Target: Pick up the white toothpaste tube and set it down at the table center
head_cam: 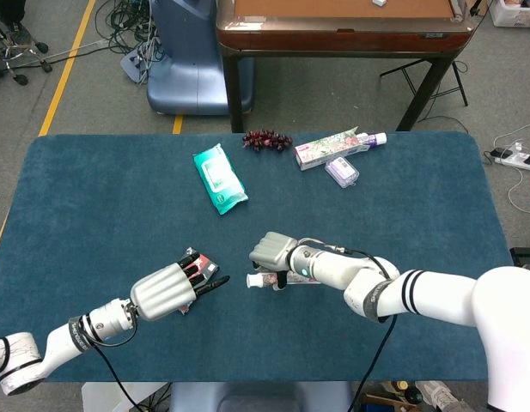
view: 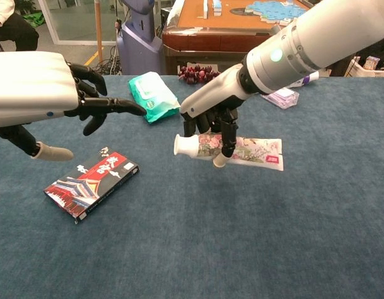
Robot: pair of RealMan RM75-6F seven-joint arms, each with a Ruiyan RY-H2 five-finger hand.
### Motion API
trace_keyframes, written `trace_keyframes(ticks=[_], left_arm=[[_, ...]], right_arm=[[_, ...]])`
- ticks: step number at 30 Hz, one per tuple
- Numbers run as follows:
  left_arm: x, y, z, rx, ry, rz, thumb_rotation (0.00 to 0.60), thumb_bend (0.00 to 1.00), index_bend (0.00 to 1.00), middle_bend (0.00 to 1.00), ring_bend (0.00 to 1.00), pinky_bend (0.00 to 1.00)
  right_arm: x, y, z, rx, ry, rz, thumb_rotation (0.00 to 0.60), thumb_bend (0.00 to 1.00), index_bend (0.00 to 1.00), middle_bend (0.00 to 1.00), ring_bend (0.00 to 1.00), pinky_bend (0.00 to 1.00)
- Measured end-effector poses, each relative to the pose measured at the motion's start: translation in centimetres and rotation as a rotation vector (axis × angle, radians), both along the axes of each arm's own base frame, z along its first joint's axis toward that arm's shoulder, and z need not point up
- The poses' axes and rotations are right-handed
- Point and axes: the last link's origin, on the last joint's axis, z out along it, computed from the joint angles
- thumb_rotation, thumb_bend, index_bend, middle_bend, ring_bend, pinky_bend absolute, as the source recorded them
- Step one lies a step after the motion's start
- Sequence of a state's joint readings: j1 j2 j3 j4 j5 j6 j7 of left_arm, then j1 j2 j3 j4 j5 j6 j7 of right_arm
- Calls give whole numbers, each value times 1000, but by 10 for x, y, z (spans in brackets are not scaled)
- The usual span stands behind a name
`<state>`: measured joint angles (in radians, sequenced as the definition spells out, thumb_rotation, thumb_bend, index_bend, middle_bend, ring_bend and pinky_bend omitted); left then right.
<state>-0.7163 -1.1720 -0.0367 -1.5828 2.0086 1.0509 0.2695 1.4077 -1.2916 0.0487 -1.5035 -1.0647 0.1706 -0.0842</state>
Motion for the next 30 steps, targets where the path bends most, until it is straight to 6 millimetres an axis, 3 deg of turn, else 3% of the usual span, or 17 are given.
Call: trace_keyframes(ticks=[12, 30], left_arm=[[7, 3, -18, -9, 79, -103, 600, 204, 38, 522, 470, 203], [11, 12, -32, 14, 167, -134, 600, 204, 36, 521, 470, 203]], right_arm=[[20, 1, -12, 23, 5, -43, 600, 1000, 999, 833, 782, 640], [21, 4, -17, 13, 7, -55, 600, 1000, 1000, 850, 808, 647]])
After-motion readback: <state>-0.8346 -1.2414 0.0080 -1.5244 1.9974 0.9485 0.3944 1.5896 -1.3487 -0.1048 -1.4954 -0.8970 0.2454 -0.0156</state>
